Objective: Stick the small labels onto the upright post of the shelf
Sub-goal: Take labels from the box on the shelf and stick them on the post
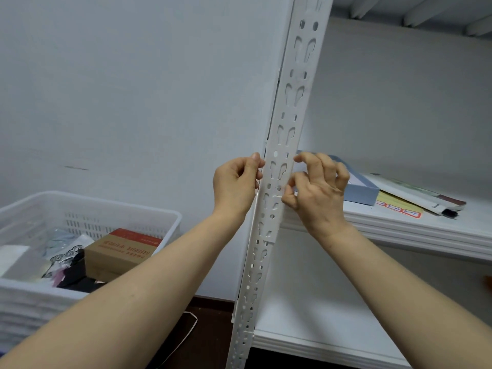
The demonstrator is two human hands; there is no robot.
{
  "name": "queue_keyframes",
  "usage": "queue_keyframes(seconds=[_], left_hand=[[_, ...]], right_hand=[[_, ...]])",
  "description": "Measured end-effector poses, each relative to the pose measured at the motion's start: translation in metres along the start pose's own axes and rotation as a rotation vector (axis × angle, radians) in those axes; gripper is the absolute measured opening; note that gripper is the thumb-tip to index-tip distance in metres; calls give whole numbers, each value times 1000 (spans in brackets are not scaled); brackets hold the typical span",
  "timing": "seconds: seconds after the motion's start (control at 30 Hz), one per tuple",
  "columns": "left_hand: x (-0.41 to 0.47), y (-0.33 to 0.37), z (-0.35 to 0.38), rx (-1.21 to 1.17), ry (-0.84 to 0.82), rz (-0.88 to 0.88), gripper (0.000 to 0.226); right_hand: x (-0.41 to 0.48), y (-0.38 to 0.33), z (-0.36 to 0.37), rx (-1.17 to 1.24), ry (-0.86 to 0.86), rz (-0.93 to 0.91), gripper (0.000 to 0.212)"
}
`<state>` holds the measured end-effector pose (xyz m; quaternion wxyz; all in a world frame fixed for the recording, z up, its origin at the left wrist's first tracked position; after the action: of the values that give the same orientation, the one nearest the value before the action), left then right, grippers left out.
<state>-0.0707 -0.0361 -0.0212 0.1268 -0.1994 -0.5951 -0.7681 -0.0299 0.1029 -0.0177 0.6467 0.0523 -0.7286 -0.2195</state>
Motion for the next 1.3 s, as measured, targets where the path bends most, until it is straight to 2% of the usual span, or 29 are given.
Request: queue_keyframes(seconds=[0.2,0.27,0.37,0.4,0.5,0.77,0.97,1.07,1.2,1.3], left_hand=[[-2,5,9,-23,-23,-20,26],[-7,7,20,-54,-73,-47,26],[-13,8,37,-88,-152,-81,25],[-15,8,44,-94,-180,-84,25],[-21,10,66,-88,-265,-84,25],[-21,13,116,-119,-364,-87,27],[-16,13,143,-87,-350,-54,17],[-6,11,152,-20,-285,-61,22],[8,7,165,127,-251,-64,31],[17,6,174,214,-256,-88,32]], right_hand=[[-4,33,-18,257,-179,383,13],[-5,44,-26,485,-295,610,18],[-4,46,-31,1098,-421,1052,9],[-4,48,-34,1225,-428,1170,8],[-6,57,-41,1340,-474,1321,15],[-6,90,-47,1351,-480,1374,34],[-12,111,-40,1373,-468,1394,26],[-16,115,-35,1416,-504,1361,22],[-17,120,-29,1446,-510,1290,27],[-15,125,-22,1237,-528,1150,30]])
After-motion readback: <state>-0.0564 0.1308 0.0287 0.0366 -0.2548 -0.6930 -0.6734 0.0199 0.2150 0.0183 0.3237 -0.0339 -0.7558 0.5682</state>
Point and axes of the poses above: each hand's wrist, its own x-axis towards the middle knuckle, its own z-axis out of the palm, y = z × x, the point moved 3 cm from there along x, towards the middle knuckle, and after that the axes turned 2 degrees about -y, right-handed, at the moved point
